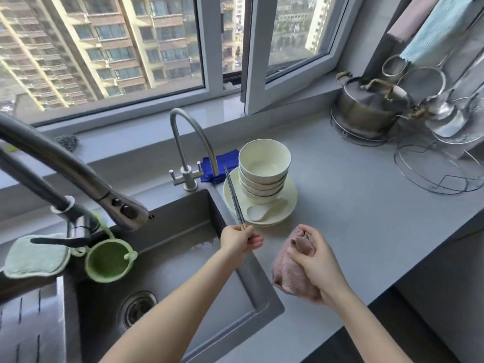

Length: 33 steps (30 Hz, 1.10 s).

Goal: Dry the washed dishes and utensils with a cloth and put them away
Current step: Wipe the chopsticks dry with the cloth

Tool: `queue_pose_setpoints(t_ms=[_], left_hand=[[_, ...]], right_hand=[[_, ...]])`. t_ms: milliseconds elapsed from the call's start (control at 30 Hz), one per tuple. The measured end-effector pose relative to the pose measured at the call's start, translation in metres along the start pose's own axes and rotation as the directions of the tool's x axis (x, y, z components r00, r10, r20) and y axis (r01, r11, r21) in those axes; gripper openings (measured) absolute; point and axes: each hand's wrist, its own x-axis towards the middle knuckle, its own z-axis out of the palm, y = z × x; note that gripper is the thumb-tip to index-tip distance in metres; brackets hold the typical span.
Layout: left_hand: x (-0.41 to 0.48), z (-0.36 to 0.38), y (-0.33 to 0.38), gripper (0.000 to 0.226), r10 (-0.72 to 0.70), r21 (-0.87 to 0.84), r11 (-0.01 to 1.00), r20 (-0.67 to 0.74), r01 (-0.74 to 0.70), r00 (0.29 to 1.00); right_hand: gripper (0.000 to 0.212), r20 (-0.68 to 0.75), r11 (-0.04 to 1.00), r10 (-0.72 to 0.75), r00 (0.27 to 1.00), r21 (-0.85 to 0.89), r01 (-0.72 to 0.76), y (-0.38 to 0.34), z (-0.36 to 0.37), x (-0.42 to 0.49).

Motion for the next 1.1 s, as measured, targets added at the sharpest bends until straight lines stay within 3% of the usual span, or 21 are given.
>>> queue_pose_setpoints(t_ms=[100, 267, 467, 600, 733, 867, 1100], left_hand=[[-0.025, -0.025, 0.003, 0.02, 0.051, 0.042, 0.998, 0.03, -0.053, 0.998], [-0.071, -0.087, 0.005, 0.026, 0.065, 0.197, 0.978, 0.049, -0.074, 0.997], [-0.107, -0.16, 0.014, 0.035, 0.093, 0.412, 0.901, 0.131, -0.139, 0.987], [-0.121, -0.197, 0.016, 0.033, -0.013, 0.47, 0.878, 0.216, -0.092, 0.976], [-0.133, -0.22, 0.009, 0.034, -0.087, 0.455, 0.89, 0.25, -0.037, 0.964], [-0.142, -0.25, 0.007, 0.038, -0.134, 0.486, 0.874, 0.287, -0.024, 0.949], [-0.148, -0.289, 0.033, 0.032, -0.111, 0.541, 0.837, 0.323, -0.087, 0.94]], right_hand=[[0.042, 0.044, 0.984, 0.013, 0.999, 0.175, -0.02, -0.011, 0.016, -0.003], [0.023, 0.213, 0.873, 0.115, 0.97, 0.445, -0.201, -0.033, 0.066, -0.018], [0.034, 0.393, 0.889, 0.13, 0.91, 0.36, -0.282, -0.038, 0.166, -0.054], [0.065, 0.259, 0.891, 0.094, 0.961, 0.409, -0.197, -0.041, 0.21, -0.069], [0.077, 0.136, 0.781, 0.188, 0.973, 0.58, -0.232, -0.049, 0.234, -0.066], [0.068, 0.036, 0.709, 0.31, 0.95, 0.657, -0.257, -0.05, 0.236, -0.045], [0.036, -0.044, 0.732, 0.369, 0.928, 0.629, -0.262, -0.05, 0.236, -0.016]])
